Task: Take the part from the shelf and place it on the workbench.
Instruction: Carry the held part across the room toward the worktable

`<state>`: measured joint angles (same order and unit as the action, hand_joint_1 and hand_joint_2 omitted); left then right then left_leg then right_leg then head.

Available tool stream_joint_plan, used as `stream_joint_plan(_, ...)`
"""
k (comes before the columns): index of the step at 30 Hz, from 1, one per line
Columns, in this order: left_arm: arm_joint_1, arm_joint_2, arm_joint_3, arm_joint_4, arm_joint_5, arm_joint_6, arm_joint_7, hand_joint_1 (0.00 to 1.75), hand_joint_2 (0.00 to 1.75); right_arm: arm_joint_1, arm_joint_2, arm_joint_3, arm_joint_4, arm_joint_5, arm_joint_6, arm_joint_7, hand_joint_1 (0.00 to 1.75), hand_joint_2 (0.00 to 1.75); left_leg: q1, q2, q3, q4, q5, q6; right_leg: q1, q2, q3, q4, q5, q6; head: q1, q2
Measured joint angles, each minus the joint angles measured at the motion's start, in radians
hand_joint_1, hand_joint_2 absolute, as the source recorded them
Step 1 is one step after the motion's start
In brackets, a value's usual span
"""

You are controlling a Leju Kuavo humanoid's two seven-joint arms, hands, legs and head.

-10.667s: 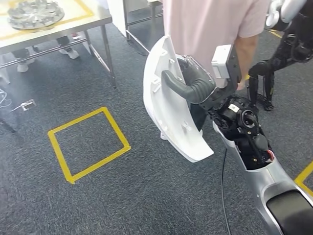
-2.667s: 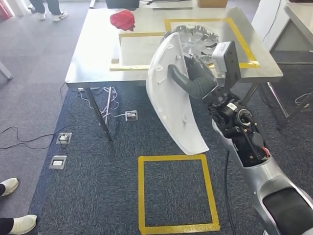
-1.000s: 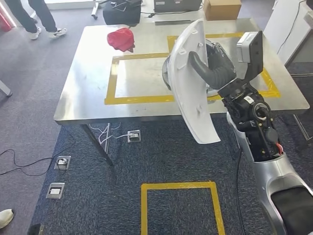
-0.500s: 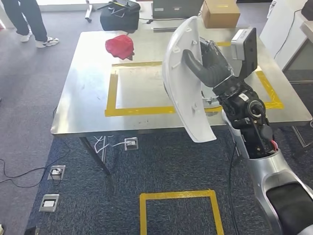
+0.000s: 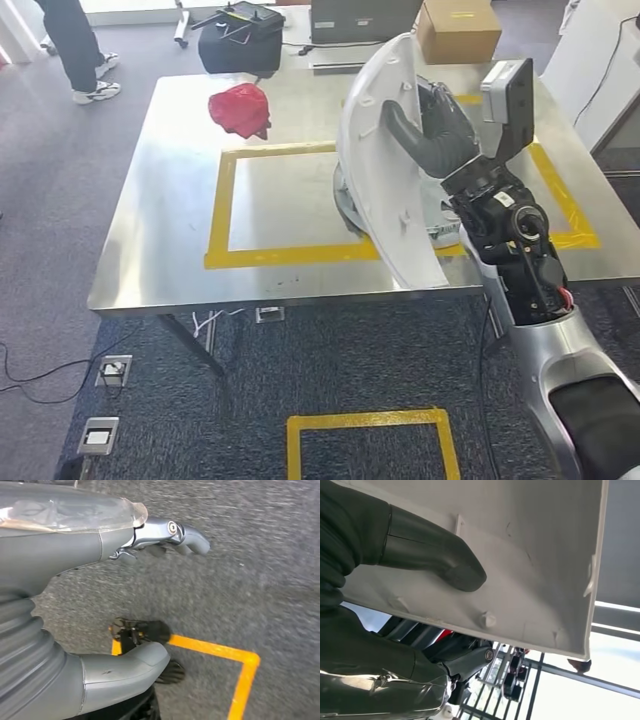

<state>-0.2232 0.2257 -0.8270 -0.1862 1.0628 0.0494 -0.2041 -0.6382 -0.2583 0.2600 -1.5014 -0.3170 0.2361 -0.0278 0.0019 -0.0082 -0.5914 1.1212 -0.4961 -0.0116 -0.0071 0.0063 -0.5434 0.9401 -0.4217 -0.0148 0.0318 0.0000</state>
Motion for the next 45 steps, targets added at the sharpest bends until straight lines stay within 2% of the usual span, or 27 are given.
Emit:
stream_joint_plan(2, -0.001, -0.001, 0.000, 0.000, -0.003, 0.000, 0.001, 0.00, 1.75, 0.004, 0.000, 0.000, 0.000, 0.000, -0.003, 0.002, 1.75, 1.75, 0.004, 0.001, -0.097, 0.116, -0.046, -0.011, 0.000, 0.000, 0.017, 0.000, -0.018, -0.003, -0.005, 0.000)
stream_joint_plan(4, 0.001, -0.001, 0.000, 0.000, -0.003, 0.000, 0.002, 0.00, 1.75, 0.010, 0.000, 0.001, 0.000, 0.000, -0.005, 0.003, 1.75, 1.75, 0.007, 0.001, -0.142, 0.120, -0.060, -0.014, -0.001, 0.001, 0.043, 0.000, -0.040, -0.001, -0.008, 0.000)
stream_joint_plan(5, 0.001, -0.001, 0.000, 0.000, -0.003, -0.001, 0.003, 0.00, 1.75, 0.012, 0.000, 0.001, 0.000, 0.000, -0.005, 0.004, 1.75, 1.75, 0.007, 0.001, -0.139, 0.072, -0.034, -0.012, -0.001, 0.002, 0.059, 0.000, -0.052, 0.002, -0.011, 0.000)
stream_joint_plan(8, 0.003, 0.001, 0.000, 0.000, -0.003, -0.001, 0.003, 0.00, 1.75, 0.012, 0.000, 0.001, 0.002, -0.001, -0.004, 0.002, 1.75, 1.75, 0.004, 0.008, -0.093, -0.121, 0.117, 0.001, 0.000, 0.002, 0.099, 0.000, -0.091, 0.013, -0.017, 0.000)
stream_joint_plan(9, 0.003, 0.001, 0.000, 0.000, -0.003, -0.001, 0.003, 0.00, 1.75, 0.011, 0.000, 0.001, 0.002, -0.001, -0.004, 0.001, 1.75, 1.75, 0.002, 0.010, -0.085, -0.151, 0.142, 0.007, 0.002, 0.002, 0.105, -0.004, -0.101, 0.019, -0.018, 0.000)
stream_joint_plan(12, 0.002, 0.000, 0.000, 0.000, -0.003, -0.002, 0.002, 0.00, 1.75, 0.009, 0.000, 0.001, 0.003, -0.001, -0.002, -0.004, 1.75, 1.75, 0.002, 0.011, -0.065, -0.163, 0.136, 0.026, 0.004, 0.004, 0.115, 0.008, -0.105, 0.036, -0.012, 0.000)
stream_joint_plan(13, 0.001, 0.000, 0.000, 0.000, -0.003, -0.002, 0.002, 0.00, 1.75, 0.008, 0.000, 0.001, 0.003, -0.001, -0.001, -0.005, 1.75, 1.75, 0.003, 0.010, -0.053, -0.166, 0.132, 0.032, 0.004, 0.003, 0.104, 0.041, -0.101, 0.040, -0.008, 0.000)
stream_joint_plan(15, -0.001, 0.000, 0.000, 0.000, -0.003, -0.002, 0.002, 0.00, 1.75, 0.008, 0.000, 0.000, 0.003, -0.003, -0.001, -0.006, 1.75, 1.75, 0.003, 0.008, -0.028, -0.168, 0.116, 0.041, 0.001, 0.001, 0.035, 0.161, -0.117, 0.046, 0.000, 0.000)
stream_joint_plan(17, -0.001, 0.000, 0.000, 0.000, -0.003, -0.002, 0.002, 0.00, 1.75, 0.012, 0.000, 0.000, 0.004, -0.004, -0.002, -0.005, 1.75, 1.75, 0.000, 0.005, -0.005, -0.168, 0.095, 0.046, 0.001, 0.000, -0.053, 0.285, -0.178, 0.050, 0.009, 0.000)
stream_joint_plan(19, -0.001, -0.001, 0.000, 0.000, -0.003, -0.002, 0.002, 0.00, 1.75, 0.016, 0.000, 0.000, 0.005, -0.004, -0.002, -0.005, 1.75, 1.75, -0.005, 0.002, 0.026, -0.168, 0.070, 0.048, 0.001, 0.000, -0.100, 0.299, -0.229, 0.049, 0.019, 0.000)
stream_joint_plan(20, -0.001, -0.001, 0.000, 0.000, -0.003, -0.002, 0.002, 0.00, 1.75, 0.016, 0.000, 0.000, 0.005, -0.004, -0.002, -0.004, 1.75, 1.75, -0.008, 0.000, 0.046, -0.168, 0.057, 0.049, 0.003, 0.000, -0.103, 0.259, -0.216, 0.044, 0.024, 0.000)
stream_joint_plan(21, -0.001, -0.002, 0.000, 0.000, -0.003, -0.002, 0.002, 0.00, 1.75, 0.016, 0.000, 0.000, 0.005, -0.004, -0.002, -0.004, 1.75, 1.75, -0.012, -0.001, 0.066, -0.169, 0.042, 0.050, 0.006, 0.000, -0.099, 0.198, -0.168, 0.036, 0.029, 0.000)
stream_joint_plan(23, -0.002, -0.004, 0.000, 0.000, -0.003, -0.002, 0.002, 0.00, 1.75, 0.017, 0.000, 0.000, 0.007, -0.004, -0.002, -0.004, 1.75, 1.75, -0.018, -0.003, 0.098, -0.167, 0.015, 0.046, 0.015, 0.003, -0.089, 0.078, -0.032, 0.018, 0.031, 0.000)
stream_joint_plan(24, -0.003, -0.006, -0.001, 0.000, -0.003, -0.002, 0.003, 0.00, 1.75, 0.017, 0.000, -0.001, 0.008, -0.004, -0.002, -0.004, 1.75, 1.75, -0.018, -0.004, 0.106, -0.169, 0.004, 0.042, 0.020, 0.005, -0.082, 0.045, 0.015, 0.011, 0.029, 0.000)
stream_joint_plan(25, -0.004, -0.006, -0.001, 0.000, -0.003, -0.002, 0.003, 0.00, 1.75, 0.016, 0.000, -0.001, 0.008, -0.004, -0.002, -0.004, 1.75, 1.75, -0.018, -0.005, 0.113, -0.166, -0.002, 0.038, 0.023, 0.006, -0.076, 0.030, 0.035, 0.006, 0.027, 0.000)
stream_joint_plan(28, -0.008, -0.006, -0.001, 0.000, -0.004, -0.002, 0.004, 0.00, 1.75, 0.007, 0.000, -0.002, 0.007, -0.004, -0.003, -0.006, 1.75, 1.75, -0.016, -0.004, 0.097, -0.117, 0.006, 0.024, 0.019, 0.007, -0.040, 0.011, 0.029, -0.005, 0.026, 0.000)
stream_joint_plan(30, -0.011, -0.006, -0.001, 0.000, -0.004, -0.002, 0.004, 0.00, 1.75, 0.004, 0.000, -0.002, 0.006, -0.004, -0.003, -0.007, 1.75, 1.75, -0.012, -0.003, 0.021, -0.002, 0.001, 0.012, 0.014, 0.006, -0.018, -0.001, 0.021, -0.011, 0.023, 0.000)
stream_joint_plan(32, -0.010, -0.007, -0.001, 0.000, -0.004, -0.002, 0.004, 0.00, 1.75, 0.004, 0.000, -0.001, 0.006, -0.004, -0.003, -0.008, 1.75, 1.75, -0.004, -0.002, -0.073, 0.111, -0.050, -0.003, 0.011, 0.006, 0.000, -0.005, 0.004, -0.013, 0.015, 0.000)
stream_joint_plan(33, -0.009, -0.007, -0.001, 0.000, -0.004, -0.002, 0.004, 0.00, 1.75, 0.006, 0.000, -0.001, 0.006, -0.004, -0.002, -0.008, 1.75, 1.75, 0.000, -0.001, -0.106, 0.133, -0.078, -0.008, 0.009, 0.007, 0.011, -0.005, -0.007, -0.011, 0.011, 0.000)
stream_joint_plan(34, -0.007, -0.006, -0.001, 0.000, -0.004, -0.002, 0.004, 0.00, 1.75, 0.007, 0.000, 0.000, 0.006, -0.004, -0.002, -0.008, 1.75, 1.75, 0.003, 0.000, -0.124, 0.125, -0.090, -0.013, 0.007, 0.007, 0.025, -0.005, -0.019, -0.009, 0.007, 0.000)
stream_joint_plan(35, -0.006, -0.006, -0.001, 0.000, -0.004, -0.002, 0.004, 0.00, 1.75, 0.008, 0.000, 0.000, 0.006, -0.004, -0.002, -0.008, 1.75, 1.75, 0.006, 0.001, -0.127, 0.085, -0.078, -0.018, 0.005, 0.008, 0.042, -0.005, -0.032, -0.005, 0.003, 0.000)
stream_joint_plan(36, -0.005, -0.005, -0.001, 0.000, -0.004, -0.002, 0.004, 0.00, 1.75, 0.009, 0.000, 0.000, 0.006, -0.004, -0.002, -0.008, 1.75, 1.75, 0.009, 0.002, -0.116, 0.021, -0.038, -0.020, 0.003, 0.007, 0.059, -0.005, -0.046, -0.001, -0.001, 0.000)
stream_joint_plan(38, -0.005, -0.003, -0.001, 0.000, -0.004, -0.002, 0.004, 0.00, 1.75, 0.009, 0.000, 0.001, 0.006, -0.004, -0.002, -0.008, 1.75, 1.75, 0.011, 0.008, -0.085, -0.114, 0.089, -0.017, 0.002, 0.006, 0.082, -0.005, -0.073, 0.009, -0.010, 0.000)
stream_joint_plan(39, -0.004, -0.003, -0.001, 0.000, -0.004, -0.002, 0.004, 0.00, 1.75, 0.008, 0.000, 0.001, 0.007, -0.004, -0.002, -0.008, 1.75, 1.75, 0.009, 0.009, -0.076, -0.151, 0.132, -0.011, 0.002, 0.007, 0.089, -0.007, -0.084, 0.014, -0.013, 0.000)
stream_joint_plan(40, -0.004, -0.002, -0.001, 0.000, -0.004, -0.002, 0.004, 0.00, 1.75, 0.008, 0.000, 0.001, 0.008, -0.004, -0.002, -0.007, 1.75, 1.75, 0.007, 0.011, -0.072, -0.168, 0.155, -0.003, 0.004, 0.008, 0.093, -0.006, -0.089, 0.020, -0.014, 0.000)
stream_joint_plan(43, -0.005, -0.002, -0.001, 0.000, -0.005, -0.001, 0.004, 0.00, 1.75, 0.008, 0.000, 0.000, 0.008, -0.004, -0.002, -0.007, 1.75, 1.75, 0.006, 0.009, -0.055, -0.172, 0.142, 0.023, 0.003, 0.007, 0.078, 0.043, -0.078, 0.038, -0.008, 0.000)
stream_joint_plan(45, -0.006, -0.001, -0.002, 0.000, -0.007, 0.004, 0.003, 0.00, 1.75, 0.009, 0.000, -0.001, 0.008, -0.004, -0.005, -0.007, 1.75, 1.75, 0.008, 0.009, -0.032, -0.177, 0.132, 0.035, 0.000, 0.002, 0.019, 0.150, -0.086, 0.046, 0.000, 0.000)
